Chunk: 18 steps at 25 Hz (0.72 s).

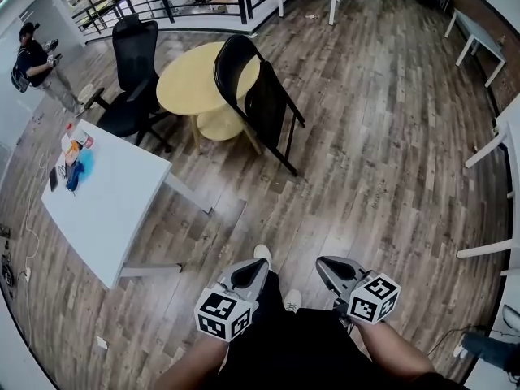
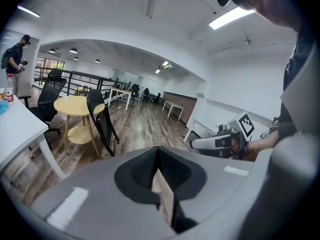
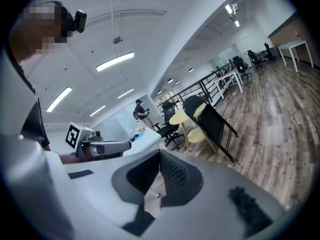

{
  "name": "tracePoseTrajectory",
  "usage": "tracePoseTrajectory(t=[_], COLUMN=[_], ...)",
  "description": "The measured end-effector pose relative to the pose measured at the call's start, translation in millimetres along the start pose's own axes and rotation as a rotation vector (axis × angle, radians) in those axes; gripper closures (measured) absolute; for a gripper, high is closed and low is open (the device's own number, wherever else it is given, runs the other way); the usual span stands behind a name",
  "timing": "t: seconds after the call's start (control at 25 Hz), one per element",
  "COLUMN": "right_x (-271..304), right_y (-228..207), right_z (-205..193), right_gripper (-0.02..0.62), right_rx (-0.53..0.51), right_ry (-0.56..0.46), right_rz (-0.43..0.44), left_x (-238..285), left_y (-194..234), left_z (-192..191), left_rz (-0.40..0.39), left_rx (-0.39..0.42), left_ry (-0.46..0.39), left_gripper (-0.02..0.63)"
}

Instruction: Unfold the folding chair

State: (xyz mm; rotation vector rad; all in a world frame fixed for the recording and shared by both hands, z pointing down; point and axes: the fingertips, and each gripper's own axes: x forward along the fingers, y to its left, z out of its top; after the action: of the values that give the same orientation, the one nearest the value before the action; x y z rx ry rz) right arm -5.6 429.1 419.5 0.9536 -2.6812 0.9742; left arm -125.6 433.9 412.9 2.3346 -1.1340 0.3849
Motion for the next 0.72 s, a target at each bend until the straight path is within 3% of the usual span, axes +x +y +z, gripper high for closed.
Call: tracePoseTrajectory(t=[0.72], right_x=[101.7], right_y=[-46.3], right_z=[64.2], right_gripper=[0.591], right_rx=[0.033], right_ry=[0.041], right_rz=[-0.036], left_x=[49.4], left_y=[117.9], left_z=[63.1], left_rz=[0.015], left_rx=[-0.048], left_ry=[0.004], left_gripper=[0.598])
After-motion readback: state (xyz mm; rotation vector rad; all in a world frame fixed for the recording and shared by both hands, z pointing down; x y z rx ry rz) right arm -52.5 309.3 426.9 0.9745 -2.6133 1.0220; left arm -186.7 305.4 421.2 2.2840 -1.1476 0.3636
